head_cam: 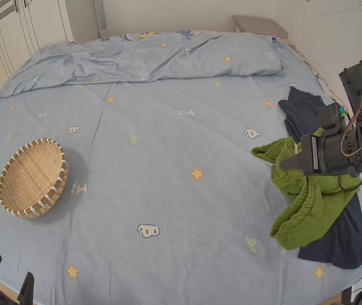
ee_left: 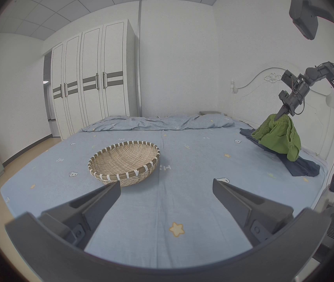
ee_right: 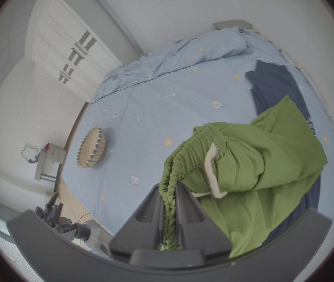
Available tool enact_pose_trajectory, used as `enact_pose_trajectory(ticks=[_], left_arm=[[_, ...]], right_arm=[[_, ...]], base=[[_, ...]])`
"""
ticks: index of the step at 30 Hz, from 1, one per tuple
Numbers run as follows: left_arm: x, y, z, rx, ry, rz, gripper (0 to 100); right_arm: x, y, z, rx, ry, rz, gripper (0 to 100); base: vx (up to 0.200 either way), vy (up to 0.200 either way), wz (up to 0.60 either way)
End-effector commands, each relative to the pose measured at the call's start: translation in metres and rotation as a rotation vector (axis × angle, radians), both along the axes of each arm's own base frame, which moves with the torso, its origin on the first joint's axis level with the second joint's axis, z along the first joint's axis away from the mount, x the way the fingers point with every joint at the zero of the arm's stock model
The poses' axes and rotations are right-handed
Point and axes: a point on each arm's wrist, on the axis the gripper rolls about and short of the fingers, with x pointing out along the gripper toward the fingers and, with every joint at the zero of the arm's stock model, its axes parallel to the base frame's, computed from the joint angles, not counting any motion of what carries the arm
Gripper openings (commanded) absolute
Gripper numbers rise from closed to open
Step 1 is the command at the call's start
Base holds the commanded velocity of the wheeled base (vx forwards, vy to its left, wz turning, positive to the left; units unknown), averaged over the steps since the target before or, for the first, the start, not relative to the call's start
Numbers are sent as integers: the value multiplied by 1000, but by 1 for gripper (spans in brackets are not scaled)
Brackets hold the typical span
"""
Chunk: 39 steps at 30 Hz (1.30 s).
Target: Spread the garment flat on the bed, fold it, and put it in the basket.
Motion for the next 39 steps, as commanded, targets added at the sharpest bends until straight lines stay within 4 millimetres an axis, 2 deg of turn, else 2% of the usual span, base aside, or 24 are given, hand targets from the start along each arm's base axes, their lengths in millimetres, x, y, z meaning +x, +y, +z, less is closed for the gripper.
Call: enact_pose_trajectory(ticks=[1, 2, 5, 10, 14, 21, 27, 32, 33, 39], left_arm=[[0, 0, -5, 0, 0, 0, 100], [0, 0, -5, 0, 0, 0, 100], [0, 0, -5, 0, 0, 0, 100], [0, 0, -5, 0, 0, 0, 100], [0, 0, -5, 0, 0, 0, 100], [0, 0, -5, 0, 1, 0, 100], [0, 0, -5, 0, 0, 0, 100], [0, 0, -5, 0, 0, 0, 100], [0, 0, -5, 0, 0, 0, 100], [0, 0, -5, 0, 0, 0, 100]], right_arm=[[-1, 27, 1, 16, 7, 96, 0], [4, 45, 0, 15, 12, 131, 0], [9, 65, 0, 26, 13, 163, 0], [20, 120, -5, 100, 17, 209, 0], [19, 157, -3, 188, -19, 255, 0], [19, 186, 5, 354, -113, 283, 0], [31, 202, -17, 350, -119, 282, 0], [42, 206, -31, 324, -103, 268, 0], [44, 206, -31, 323, -103, 264, 100], [47, 207, -42, 245, -96, 292, 100]], base=[[0, 0, 0], [0, 0, 0], [0, 0, 0], [0, 0, 0], [0, 0, 0], [0, 0, 0], [0, 0, 0], [0, 0, 0], [0, 0, 0], [0, 0, 0]])
